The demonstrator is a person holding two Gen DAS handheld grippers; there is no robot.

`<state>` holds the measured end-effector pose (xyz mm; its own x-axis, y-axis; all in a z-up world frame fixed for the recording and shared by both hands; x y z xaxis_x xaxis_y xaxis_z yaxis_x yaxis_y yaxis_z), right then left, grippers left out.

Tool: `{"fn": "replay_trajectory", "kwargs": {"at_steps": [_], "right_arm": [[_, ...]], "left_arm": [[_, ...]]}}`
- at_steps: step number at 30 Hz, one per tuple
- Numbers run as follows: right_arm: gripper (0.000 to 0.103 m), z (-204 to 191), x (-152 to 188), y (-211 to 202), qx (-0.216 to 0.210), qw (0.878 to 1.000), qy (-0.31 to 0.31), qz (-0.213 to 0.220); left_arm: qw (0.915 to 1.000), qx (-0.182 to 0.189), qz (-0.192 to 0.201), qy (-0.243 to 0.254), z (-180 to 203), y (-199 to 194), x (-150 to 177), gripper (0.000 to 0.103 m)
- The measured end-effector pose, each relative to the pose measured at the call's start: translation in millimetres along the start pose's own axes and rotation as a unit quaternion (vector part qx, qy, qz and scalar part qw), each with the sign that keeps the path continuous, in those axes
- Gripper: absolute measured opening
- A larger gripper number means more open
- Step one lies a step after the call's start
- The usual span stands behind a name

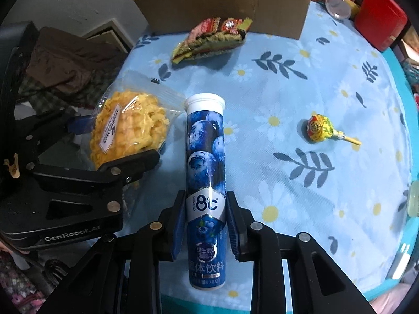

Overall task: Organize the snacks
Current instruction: 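Grasp the wrapped waffle with the left tool while the right tool grasps the blue drink tube, then lift the waffle and blue tube and carry them toward the cardboard box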

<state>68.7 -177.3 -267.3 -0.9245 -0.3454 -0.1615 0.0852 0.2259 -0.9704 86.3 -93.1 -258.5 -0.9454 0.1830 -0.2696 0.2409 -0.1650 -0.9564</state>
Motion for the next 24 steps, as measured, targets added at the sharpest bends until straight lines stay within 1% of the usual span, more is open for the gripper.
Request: {"fn": "replay_trajectory", "kwargs": {"at_steps": [2, 7, 11, 13, 15, 18, 24], "right_arm": [[0.028, -3, 2, -8, -0.005, 1.0, 0.001, 0.007], [0.028, -9, 0, -33, -0.022, 0.999, 0.004, 0.024], [0.028, -13, -7, -54, -0.032, 0.999, 0.006, 0.04], [0.028, -10, -8, -71, -0.035, 0.998, 0.009, 0.054], [0.028, -11, -14, -89, -0.041, 0.996, 0.01, 0.072], [0.028, -14, -29, -115, -0.034, 0.994, 0.004, 0.1], [0.028, -16, -57, -154, -0.015, 0.99, -0.003, 0.142]], "left_arm": [[0.9999, 0.007, 0.007, -0.009, -1, -10, 0, 0.071], [0.9992, 0.005, 0.038, -0.011, -4, -37, -7, 0.071], [0.9969, 0.0, 0.078, -0.012, -8, -67, -18, 0.071], [0.9948, -0.004, 0.101, -0.014, -11, -86, -26, 0.071], [0.993, -0.003, 0.117, -0.018, -13, -101, -33, 0.071], [0.9898, -0.006, 0.141, -0.02, -17, -124, -46, 0.071], [0.9844, -0.003, 0.174, -0.023, -24, -153, -71, 0.071]]}}
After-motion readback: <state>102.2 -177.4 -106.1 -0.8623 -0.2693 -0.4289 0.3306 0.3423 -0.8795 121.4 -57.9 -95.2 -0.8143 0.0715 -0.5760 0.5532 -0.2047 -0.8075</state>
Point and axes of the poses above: each gripper's, at about its wrist camera, not at the fingertips, and y roughly the way its jaws point, z to its right, x to its underside, the point moved 5 cm from there along y, roughly the way its jaws point, and after that the axes turned 2 degrees about -y, right-handed, at the moved point
